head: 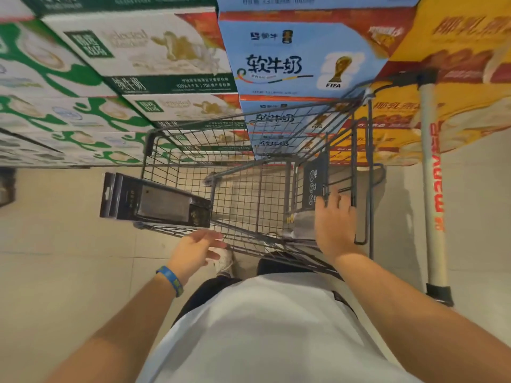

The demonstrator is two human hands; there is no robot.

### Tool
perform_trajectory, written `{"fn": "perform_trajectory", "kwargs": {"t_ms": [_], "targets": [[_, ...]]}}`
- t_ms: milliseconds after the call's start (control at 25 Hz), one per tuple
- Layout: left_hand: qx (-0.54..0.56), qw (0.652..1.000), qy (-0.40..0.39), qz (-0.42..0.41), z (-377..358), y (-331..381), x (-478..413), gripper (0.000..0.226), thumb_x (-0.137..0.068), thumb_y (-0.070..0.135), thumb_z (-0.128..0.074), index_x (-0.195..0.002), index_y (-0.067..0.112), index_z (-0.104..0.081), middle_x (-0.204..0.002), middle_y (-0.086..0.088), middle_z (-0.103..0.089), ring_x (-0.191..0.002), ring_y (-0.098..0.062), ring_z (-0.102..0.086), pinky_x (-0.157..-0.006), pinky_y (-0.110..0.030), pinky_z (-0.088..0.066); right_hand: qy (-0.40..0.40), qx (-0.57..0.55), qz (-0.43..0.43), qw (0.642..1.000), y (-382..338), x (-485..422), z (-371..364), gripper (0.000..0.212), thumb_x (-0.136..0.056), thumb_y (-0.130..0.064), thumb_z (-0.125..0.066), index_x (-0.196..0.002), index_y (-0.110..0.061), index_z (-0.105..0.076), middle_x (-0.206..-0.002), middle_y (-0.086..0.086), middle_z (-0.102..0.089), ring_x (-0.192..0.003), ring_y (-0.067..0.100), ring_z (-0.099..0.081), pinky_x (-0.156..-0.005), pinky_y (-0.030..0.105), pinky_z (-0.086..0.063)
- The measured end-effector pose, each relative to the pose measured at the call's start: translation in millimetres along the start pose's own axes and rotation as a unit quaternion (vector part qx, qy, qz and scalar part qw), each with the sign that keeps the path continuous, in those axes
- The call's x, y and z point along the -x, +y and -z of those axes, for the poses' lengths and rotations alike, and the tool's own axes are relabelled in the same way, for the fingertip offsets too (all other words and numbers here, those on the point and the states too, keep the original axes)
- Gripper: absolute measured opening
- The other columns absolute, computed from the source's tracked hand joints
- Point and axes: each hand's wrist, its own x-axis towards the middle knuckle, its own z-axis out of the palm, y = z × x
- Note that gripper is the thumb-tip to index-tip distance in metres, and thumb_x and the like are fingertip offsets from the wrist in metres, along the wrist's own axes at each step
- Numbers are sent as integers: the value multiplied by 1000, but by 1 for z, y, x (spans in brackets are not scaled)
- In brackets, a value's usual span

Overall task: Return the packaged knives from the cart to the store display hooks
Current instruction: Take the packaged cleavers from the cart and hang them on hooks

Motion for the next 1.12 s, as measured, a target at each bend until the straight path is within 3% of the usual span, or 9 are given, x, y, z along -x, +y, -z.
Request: {"fn": "perform_trajectory", "kwargs": {"t_ms": [160, 360, 480, 600, 720, 800, 920, 1040, 1120], "targets": [[-10, 1000, -2, 9, 8, -9, -8, 26, -102, 30, -45, -99, 27, -71, -85, 12, -77, -70, -12, -70, -65, -29, -45, -10, 27, 4, 1000, 2, 4, -6, 66, -93, -28, -70, -149, -16, -38, -162, 21, -30, -147, 43, -29, -109, 44, -41], [23, 999, -4, 38, 18, -17, -20, 24, -99, 29, -47, -98, 27, -71, -89, 8, -77, -68, -10, -71, -65, -30, -45, -1, 14, 63, 998, 4, -4, 11, 55, -87, -16, -74, -137, -14, -53, -137, 13, -55, -125, 34, -50, -99, 41, -49], [37, 999, -10, 32, 21, -16, -24, 23, -99, 31, -48, -99, 28, -71, -87, 9, -77, -65, -8, -71, -65, -30, -46, 53, -180, 105, 977, -5, -2, 10, 63, -91, 3, -64, -150, -13, -46, -156, 16, -40, -137, 34, -44, -109, 45, -46], [44, 999, -14, 15, 25, -10, -26, 24, -100, 32, -47, -100, 28, -71, -86, 11, -77, -70, -9, -70, -66, -30, -45, 15, -453, -54, 890, -20, 4, -3, 60, -95, -4, -67, -150, -14, -45, -152, 11, -47, -134, 27, -52, -109, 44, -49], [48, 999, -14, -9, 35, -8, -26, 24, -101, 32, -46, -100, 28, -70, -87, 13, -76, -71, -7, -70, -67, -31, -44, -166, -424, -177, 872, -29, 15, -12, 18, -97, -21, -67, -109, -8, -64, -105, 10, -68, -89, 23, -65, -75, 36, -57], [44, 998, -23, -37, 45, -5, -26, 20, -99, 30, -50, -97, 30, -71, -89, 12, -77, -69, -5, -70, -69, -31, -45, -208, -361, -138, 899, -40, 19, -7, 15, -100, -18, -61, -104, -6, -68, -95, 9, -69, -70, 16, -58, -58, 25, -49], [-8, 993, -23, -117, 62, 6, -28, 12, -92, 25, -67, -103, 30, -69, -104, 4, -74, -84, -7, -70, -75, -30, -53, -136, -268, -17, 954, -70, 11, 43, 20, -99, -27, -62, -108, -12, -73, -81, -1, -63, -64, 15, -57, -56, 23, -43], [-116, 971, -5, -208, 77, 40, -35, 63, -79, 32, -81, -135, 31, -53, -126, 13, -55, -110, -9, -54, -94, -28, -46, -76, -250, 63, 963, -94, -4, 118, 13, -98, -39, -62, -101, -31, -73, -87, -7, -69, -76, 17, -64, -66, 28, -50], [-120, 961, 3, -247, 96, 67, -37, 84, -73, 38, -86, -144, 30, -43, -136, 16, -41, -121, -6, -42, -104, -26, -37, -27, -332, 99, 938, -106, -5, 162, 11, -89, -48, -74, -84, -39, -71, -79, -17, -71, -73, 9, -65, -62, 27, -50]]}}
